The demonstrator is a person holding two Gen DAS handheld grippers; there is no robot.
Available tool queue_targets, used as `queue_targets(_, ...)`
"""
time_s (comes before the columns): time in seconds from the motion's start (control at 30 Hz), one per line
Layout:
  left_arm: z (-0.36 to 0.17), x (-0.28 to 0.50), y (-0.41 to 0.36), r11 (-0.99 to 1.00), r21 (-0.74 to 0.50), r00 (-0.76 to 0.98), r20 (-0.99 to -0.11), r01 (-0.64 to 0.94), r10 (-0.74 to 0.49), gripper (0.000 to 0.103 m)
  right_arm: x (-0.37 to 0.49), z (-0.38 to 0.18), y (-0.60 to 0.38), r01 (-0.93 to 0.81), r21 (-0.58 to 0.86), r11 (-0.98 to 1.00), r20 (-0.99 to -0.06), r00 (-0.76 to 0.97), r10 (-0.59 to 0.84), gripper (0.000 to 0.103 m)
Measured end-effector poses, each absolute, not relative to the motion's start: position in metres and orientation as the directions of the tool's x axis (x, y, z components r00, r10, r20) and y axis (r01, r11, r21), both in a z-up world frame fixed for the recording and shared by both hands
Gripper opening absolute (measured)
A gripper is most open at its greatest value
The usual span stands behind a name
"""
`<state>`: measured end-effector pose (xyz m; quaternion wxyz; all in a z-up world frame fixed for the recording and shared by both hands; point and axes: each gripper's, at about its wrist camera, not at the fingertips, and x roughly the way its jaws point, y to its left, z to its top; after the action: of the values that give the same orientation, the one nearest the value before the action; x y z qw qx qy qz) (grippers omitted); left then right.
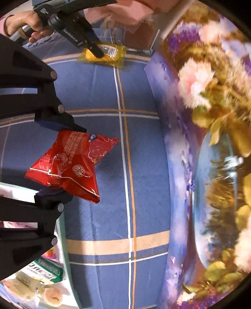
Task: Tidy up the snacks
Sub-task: 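Grasp the yellow cake packet with the left tool while the right tool grasps the red packet, then carry both packets over the white tray and lower them in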
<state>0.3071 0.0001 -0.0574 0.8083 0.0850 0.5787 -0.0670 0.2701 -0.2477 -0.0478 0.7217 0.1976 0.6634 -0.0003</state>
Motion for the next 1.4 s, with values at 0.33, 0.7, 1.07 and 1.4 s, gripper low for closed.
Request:
queue_targets(0.33, 0.002, 0.246, -0.009, 0.984, -0.056, 0.384, -0.916, 0.171, -0.119, 0.040, 0.218, 0.002, -0.235, 0.203, 0.243, 0.949, -0.964, 0.162, 0.212, 0.050)
queue_targets(0.7, 0.041, 0.171, -0.017, 0.969, -0.199, 0.473, -0.846, 0.148, -0.247, 0.040, 0.158, 0.054, -0.230, 0.137, 0.132, 0.982, -0.957, 0.276, 0.090, 0.050)
queue_targets(1.07, 0.061, 0.110, -0.037, 0.952, -0.272, 0.524, -0.796, 0.137, -0.303, 0.040, 0.096, 0.081, -0.226, 0.159, 0.154, 0.975, -0.907, 0.414, 0.075, 0.050)
queue_targets(1.4, 0.054, 0.074, -0.069, 0.939, -0.315, 0.523, -0.781, 0.139, -0.340, 0.040, 0.049, 0.051, -0.238, 0.301, 0.143, 0.943, -0.908, 0.419, 0.004, 0.050)
